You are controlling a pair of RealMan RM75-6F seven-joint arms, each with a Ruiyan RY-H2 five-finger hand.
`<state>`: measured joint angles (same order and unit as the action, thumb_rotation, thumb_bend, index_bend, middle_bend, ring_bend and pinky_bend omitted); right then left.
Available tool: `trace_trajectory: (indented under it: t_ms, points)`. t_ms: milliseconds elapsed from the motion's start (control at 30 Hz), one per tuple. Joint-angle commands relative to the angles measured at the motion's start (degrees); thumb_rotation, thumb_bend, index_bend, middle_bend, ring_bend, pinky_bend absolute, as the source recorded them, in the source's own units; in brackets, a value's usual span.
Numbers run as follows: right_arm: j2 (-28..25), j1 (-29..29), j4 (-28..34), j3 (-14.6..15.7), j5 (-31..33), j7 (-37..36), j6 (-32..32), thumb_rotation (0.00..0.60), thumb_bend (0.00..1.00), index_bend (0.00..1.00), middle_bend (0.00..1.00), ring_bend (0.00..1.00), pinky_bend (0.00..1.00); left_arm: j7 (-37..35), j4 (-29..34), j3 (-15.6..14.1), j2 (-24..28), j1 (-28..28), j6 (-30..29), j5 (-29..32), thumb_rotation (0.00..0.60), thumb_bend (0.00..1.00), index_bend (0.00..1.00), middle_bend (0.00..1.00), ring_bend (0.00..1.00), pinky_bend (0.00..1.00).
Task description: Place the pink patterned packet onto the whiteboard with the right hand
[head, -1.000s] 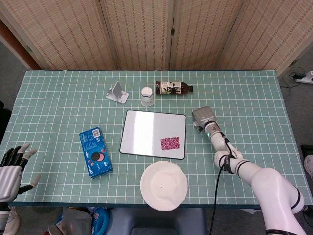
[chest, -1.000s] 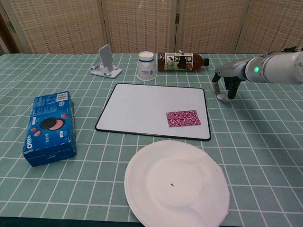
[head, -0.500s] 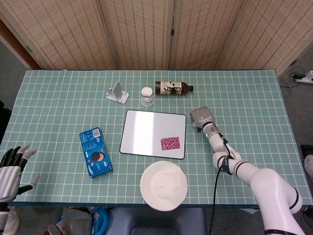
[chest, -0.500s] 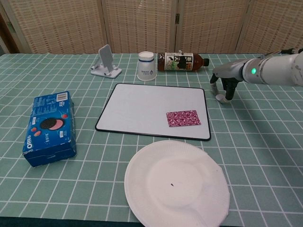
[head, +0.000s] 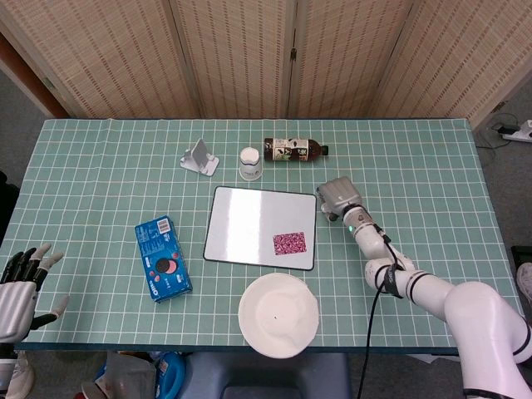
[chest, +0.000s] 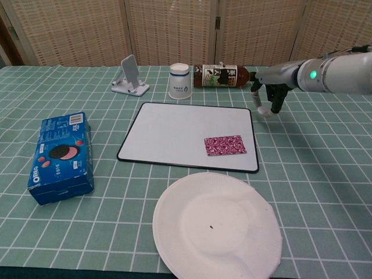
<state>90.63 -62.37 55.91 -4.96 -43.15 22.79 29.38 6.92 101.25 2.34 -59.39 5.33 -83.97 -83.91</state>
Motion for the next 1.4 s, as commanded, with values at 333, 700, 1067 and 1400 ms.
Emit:
trace_trajectory:
  t_ms: [333,700,1067,1400]
  points:
    - [-6.09,-0.52,18.86,-1.72,-10.19,-1.56,5.03,0.6,0.32,0.48,0.95,1.0,1.0,-0.09,0.16,-0.07,0.21,-0.14,-0.24,-0.19,0.6,0.29,0.16,0.07,0.04,0.0]
    - [-4.85,-0.67,19.33,0.55,-12.43,0.36,5.6,0.6,0.31,0.48,0.95,1.0,1.0,-0.53,-0.04,-0.28,0.1,-0.21,-0.04,-0.23,0.6,0.29,0.16,0.07,0.04,0.0]
    - [-2.22,-0.58,18.18,2.66,-10.92,3.48,6.25,0.6,0.31,0.48,0.95,1.0,1.0,-1.09,-0.29,-0.46,0.14,-0.41,-0.05,-0.25,0.6,0.29,0.16,0.07,0.04,0.0]
    - [-1.05,-0.57,16.56,2.99,-10.61,4.14,6.21,0.6,0.31,0.34,0.95,1.0,1.0,-1.35,-0.59,-0.47,0.16,-0.53,-0.03,-0.07,0.6,0.29,0.16,0.07,0.04,0.0]
